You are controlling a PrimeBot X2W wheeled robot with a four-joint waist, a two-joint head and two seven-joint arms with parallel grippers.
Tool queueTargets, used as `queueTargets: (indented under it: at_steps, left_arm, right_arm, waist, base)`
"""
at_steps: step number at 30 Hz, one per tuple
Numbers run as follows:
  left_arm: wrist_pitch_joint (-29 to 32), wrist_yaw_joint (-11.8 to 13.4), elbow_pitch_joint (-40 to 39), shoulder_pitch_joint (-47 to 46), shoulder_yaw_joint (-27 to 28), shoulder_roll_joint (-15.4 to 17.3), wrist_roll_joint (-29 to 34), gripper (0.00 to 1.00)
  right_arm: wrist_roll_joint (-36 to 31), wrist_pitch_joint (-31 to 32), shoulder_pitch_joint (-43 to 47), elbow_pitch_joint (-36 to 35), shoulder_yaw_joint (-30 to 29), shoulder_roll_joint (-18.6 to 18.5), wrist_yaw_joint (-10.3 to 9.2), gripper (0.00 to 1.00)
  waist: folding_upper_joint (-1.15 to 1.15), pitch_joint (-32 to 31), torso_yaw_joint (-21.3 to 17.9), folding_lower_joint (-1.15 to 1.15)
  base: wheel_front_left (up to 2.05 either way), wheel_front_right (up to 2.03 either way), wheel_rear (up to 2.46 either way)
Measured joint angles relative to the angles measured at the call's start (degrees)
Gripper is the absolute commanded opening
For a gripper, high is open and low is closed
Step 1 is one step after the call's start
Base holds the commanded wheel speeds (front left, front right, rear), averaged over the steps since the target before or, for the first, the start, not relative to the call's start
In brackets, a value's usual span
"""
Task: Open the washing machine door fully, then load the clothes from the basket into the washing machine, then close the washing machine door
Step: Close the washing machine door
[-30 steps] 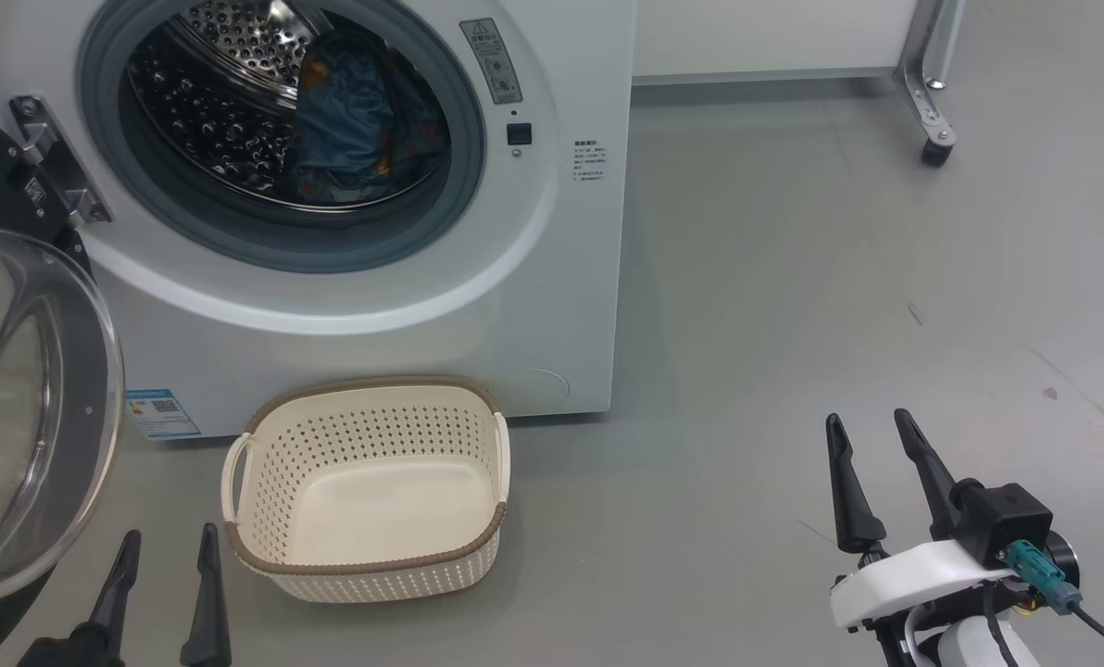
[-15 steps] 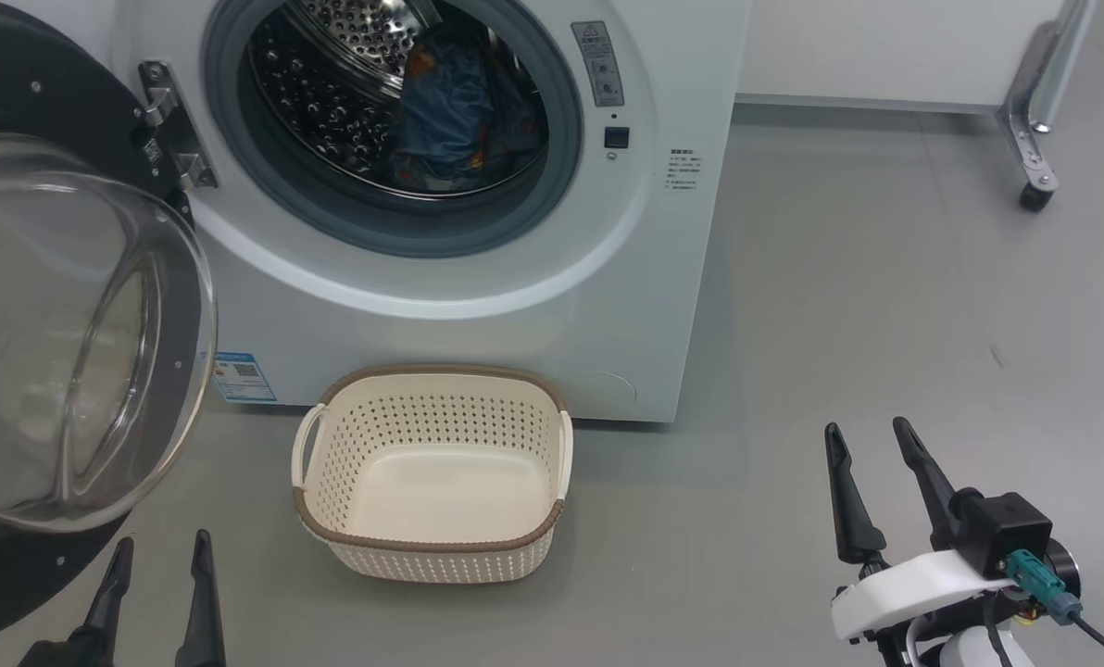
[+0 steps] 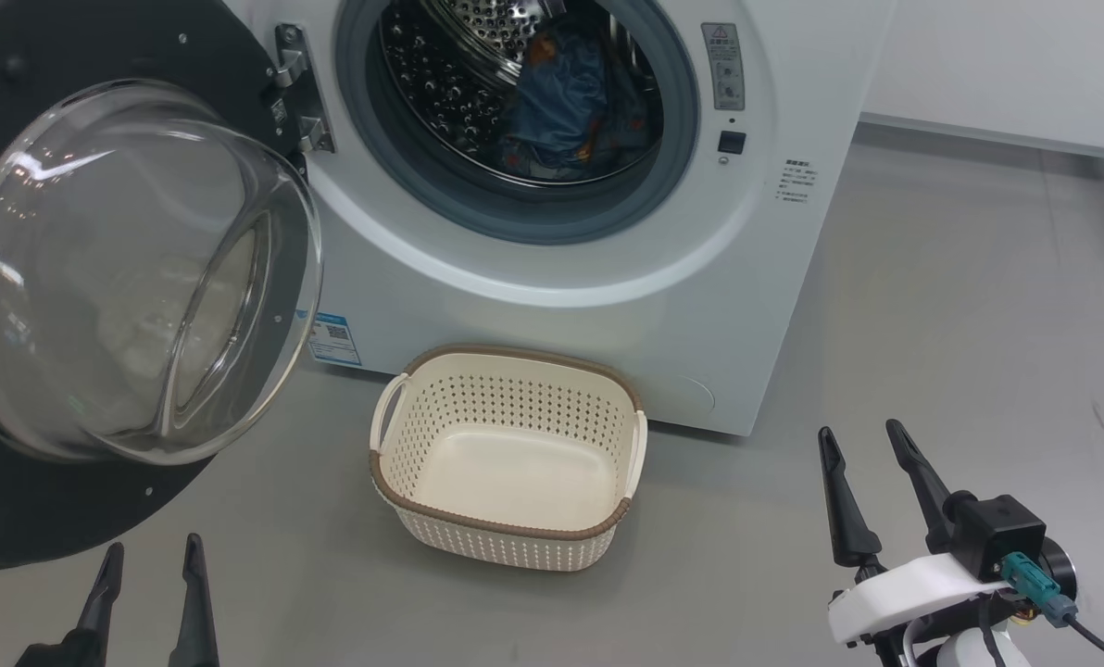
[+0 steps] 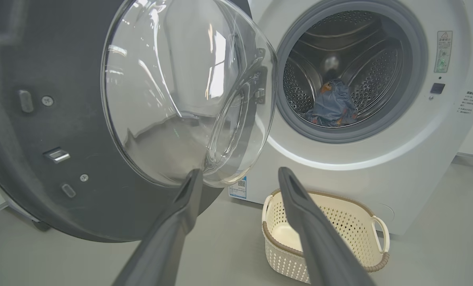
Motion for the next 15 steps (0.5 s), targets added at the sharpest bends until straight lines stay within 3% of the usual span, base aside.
queueTargets:
  at_steps: [15]
  left_arm:
    - [0.00, 0.97, 0.03, 0.00, -0.10, 0.00, -1.23, 1.00]
  right_arm:
    - [-0.93, 0.00, -0.12, -0.35, -0.07, 0.03, 0.01, 1.00]
  waist:
    - [0.00, 1.22, 6.76, 0.00]
  base:
    - [0.00, 0.00, 0.00]
